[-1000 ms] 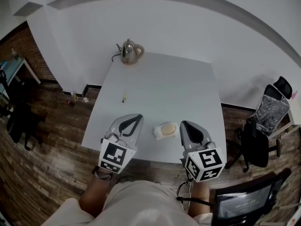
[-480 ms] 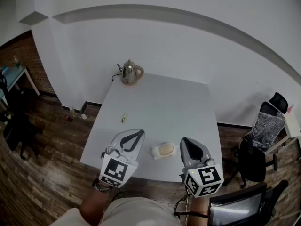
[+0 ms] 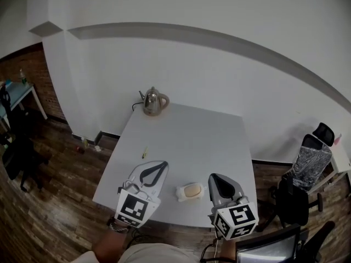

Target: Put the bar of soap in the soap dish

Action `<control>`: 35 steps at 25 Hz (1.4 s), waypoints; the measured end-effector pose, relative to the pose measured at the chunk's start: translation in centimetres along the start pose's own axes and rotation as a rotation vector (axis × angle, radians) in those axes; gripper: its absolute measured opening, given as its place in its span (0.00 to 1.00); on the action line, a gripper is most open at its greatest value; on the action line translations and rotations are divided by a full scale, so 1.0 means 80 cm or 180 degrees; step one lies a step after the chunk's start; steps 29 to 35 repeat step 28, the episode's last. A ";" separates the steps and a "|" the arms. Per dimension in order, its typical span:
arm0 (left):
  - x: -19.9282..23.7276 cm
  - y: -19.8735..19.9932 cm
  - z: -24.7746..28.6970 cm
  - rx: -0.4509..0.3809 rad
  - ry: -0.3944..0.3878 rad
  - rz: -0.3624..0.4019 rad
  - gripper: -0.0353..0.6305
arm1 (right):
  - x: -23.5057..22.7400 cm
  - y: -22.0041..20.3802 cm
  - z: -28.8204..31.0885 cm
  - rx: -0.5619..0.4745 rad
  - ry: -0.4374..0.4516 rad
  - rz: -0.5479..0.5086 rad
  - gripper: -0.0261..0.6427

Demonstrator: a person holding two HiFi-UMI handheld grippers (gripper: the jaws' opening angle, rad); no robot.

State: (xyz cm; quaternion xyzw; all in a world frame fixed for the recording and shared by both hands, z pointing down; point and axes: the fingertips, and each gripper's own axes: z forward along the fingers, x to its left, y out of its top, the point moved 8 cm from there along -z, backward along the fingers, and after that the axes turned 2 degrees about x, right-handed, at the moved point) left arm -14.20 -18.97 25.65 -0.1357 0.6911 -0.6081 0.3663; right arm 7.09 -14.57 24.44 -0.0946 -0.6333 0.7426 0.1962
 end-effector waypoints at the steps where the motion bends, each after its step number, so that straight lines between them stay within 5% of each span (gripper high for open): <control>1: 0.001 0.000 0.001 0.0001 0.0007 -0.0012 0.06 | -0.001 0.001 0.000 0.0018 -0.0015 -0.0007 0.04; 35: -0.010 -0.005 -0.007 -0.0080 -0.0084 -0.0061 0.06 | 0.003 -0.007 -0.007 0.0110 -0.0021 -0.0007 0.04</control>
